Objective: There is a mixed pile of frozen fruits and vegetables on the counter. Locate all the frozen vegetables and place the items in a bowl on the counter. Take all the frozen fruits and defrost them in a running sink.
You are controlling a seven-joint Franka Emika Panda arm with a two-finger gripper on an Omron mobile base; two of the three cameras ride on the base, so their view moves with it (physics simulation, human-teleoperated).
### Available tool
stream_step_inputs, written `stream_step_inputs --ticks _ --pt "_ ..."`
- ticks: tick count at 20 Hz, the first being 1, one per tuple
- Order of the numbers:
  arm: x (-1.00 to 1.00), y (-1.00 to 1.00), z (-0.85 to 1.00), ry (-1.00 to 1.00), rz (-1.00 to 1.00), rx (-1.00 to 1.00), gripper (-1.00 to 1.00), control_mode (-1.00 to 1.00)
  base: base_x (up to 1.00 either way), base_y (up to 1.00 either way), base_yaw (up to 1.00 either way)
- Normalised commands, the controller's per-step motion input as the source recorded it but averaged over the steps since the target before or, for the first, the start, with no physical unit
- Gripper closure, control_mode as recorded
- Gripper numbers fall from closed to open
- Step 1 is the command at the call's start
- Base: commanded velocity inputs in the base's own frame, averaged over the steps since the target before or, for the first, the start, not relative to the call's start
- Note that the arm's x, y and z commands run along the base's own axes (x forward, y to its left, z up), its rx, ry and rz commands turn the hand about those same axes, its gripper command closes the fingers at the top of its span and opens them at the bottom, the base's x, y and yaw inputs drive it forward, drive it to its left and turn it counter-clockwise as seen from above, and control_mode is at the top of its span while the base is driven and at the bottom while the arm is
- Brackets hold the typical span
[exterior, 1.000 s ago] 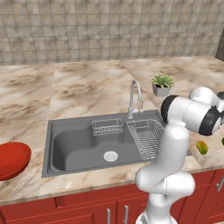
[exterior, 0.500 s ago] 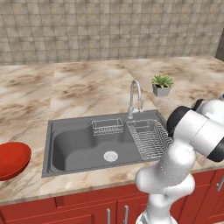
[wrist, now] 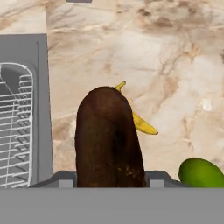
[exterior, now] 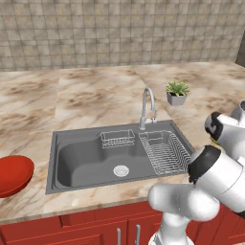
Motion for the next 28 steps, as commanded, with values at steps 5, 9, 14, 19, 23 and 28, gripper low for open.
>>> stream_step_inputs --ticks 5,9,14,19,23,28 --pt "-0.05 0.57 0.05 0.0 0.08 0.0 1.0 -1.0 0.0 0.0 0.0" --pt "-0.01 0.5 0.03 0.0 0.07 0.0 1.0 -1.0 0.0 0.0 0.0" --pt "-0.01 0.52 0.0 0.0 0.05 0.0 1.0 -1.0 0.0 0.0 0.0" --pt "0.0 0.53 0.0 0.0 0.04 0.0 1.0 -1.0 0.0 0.0 0.0" --pt "0.0 0.55 0.0 0.0 0.03 0.0 1.0 -1.0 0.0 0.0 0.0" --pt "-0.05 0.57 0.0 0.0 0.02 0.0 1.0 -1.0 0.0 0.0 0.0"
